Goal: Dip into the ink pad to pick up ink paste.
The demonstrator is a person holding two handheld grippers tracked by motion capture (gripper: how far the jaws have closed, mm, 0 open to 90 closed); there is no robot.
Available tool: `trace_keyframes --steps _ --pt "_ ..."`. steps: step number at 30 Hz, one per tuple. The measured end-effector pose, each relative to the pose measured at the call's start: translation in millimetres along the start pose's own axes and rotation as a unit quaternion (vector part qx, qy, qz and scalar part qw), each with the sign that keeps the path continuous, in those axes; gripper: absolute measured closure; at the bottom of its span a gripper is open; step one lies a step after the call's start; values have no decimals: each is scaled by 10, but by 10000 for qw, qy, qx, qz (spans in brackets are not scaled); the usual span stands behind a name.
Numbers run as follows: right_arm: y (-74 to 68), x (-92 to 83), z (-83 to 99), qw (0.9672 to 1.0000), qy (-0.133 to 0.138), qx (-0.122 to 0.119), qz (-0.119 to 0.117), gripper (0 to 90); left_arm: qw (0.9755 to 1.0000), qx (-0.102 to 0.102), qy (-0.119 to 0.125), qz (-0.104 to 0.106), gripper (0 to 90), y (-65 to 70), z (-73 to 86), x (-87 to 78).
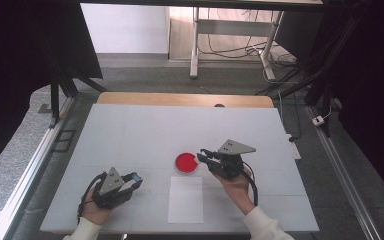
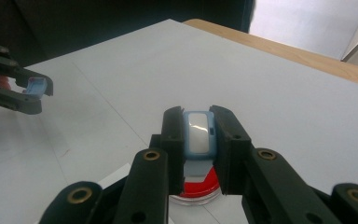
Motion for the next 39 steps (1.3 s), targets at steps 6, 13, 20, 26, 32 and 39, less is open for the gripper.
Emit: trace_keyframes --steps 6,13,20,26,32,39 --pt "28 97 7 9999 -139 2 5 751 10000 -2 -21 28 653 9 3 18" --pt "25 236 26 9991 -409 7 -81 750 10000 -1 -30 29 653 10 5 23" --pt "17 303 29 9984 -544 -34 -116 750 10000 12 -36 60 653 15 4 30" --pt "13 367 35 9983 -566 -36 -124 750 10000 19 -34 55 653 12 6 29" --pt "6 431 28 9977 -658 -98 -104 750 10000 11 -48 75 652 15 11 42" --pt "-15 513 25 9965 -797 -253 -55 750 9999 9 -52 86 652 17 13 42"
Point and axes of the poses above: each handheld gripper's, and its own axes: x roughly forward along the jaws, z roughly out of its underside, y roughly to its right, the point moved 6 cm from there along x, roughly forward along the jaws, and after that the axes turned 7 degrees about x, right-handed, at the moved point
